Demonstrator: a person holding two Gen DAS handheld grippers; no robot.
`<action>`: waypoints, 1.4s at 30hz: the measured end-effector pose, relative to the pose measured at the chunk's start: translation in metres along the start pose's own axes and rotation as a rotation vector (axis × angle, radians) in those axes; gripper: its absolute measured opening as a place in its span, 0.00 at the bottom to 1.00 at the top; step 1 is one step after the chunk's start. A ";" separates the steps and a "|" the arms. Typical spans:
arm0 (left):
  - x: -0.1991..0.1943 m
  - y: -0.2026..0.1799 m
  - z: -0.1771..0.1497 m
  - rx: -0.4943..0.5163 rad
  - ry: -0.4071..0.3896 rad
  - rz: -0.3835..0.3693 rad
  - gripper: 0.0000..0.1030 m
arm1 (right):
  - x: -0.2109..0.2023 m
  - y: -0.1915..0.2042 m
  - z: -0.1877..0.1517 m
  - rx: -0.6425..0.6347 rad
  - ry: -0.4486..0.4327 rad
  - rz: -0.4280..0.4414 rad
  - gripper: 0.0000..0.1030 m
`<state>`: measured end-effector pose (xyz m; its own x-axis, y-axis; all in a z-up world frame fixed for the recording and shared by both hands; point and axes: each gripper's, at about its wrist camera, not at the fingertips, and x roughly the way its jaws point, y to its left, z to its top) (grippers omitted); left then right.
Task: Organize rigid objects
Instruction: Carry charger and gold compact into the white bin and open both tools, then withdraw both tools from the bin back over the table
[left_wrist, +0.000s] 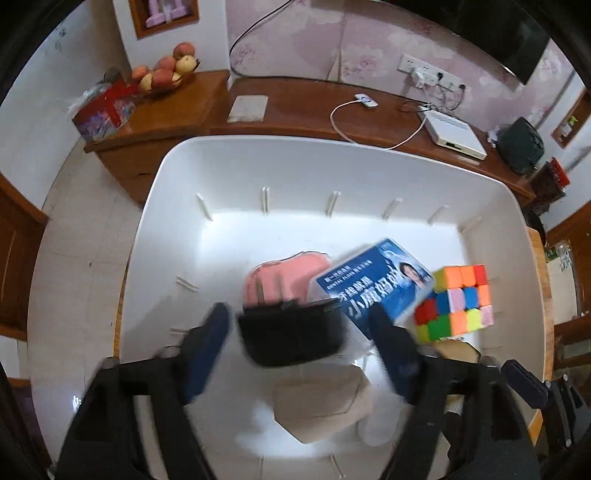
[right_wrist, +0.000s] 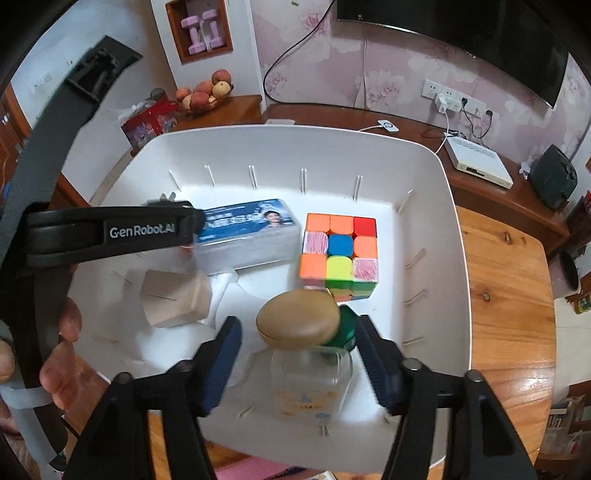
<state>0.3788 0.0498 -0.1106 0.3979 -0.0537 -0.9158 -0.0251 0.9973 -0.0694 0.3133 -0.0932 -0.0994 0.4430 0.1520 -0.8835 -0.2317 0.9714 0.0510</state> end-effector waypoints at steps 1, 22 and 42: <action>-0.004 -0.002 -0.001 0.009 -0.014 0.003 0.89 | -0.003 0.000 -0.001 0.002 -0.007 0.003 0.67; -0.150 -0.019 -0.049 0.129 -0.190 -0.070 0.97 | -0.130 0.004 -0.048 0.019 -0.156 -0.020 0.67; -0.200 -0.032 -0.151 0.385 -0.237 -0.170 0.99 | -0.209 0.031 -0.125 -0.093 -0.307 -0.067 0.76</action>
<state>0.1613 0.0214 0.0151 0.5664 -0.2492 -0.7856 0.3822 0.9239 -0.0175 0.1053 -0.1177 0.0287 0.6971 0.1503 -0.7010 -0.2656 0.9624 -0.0577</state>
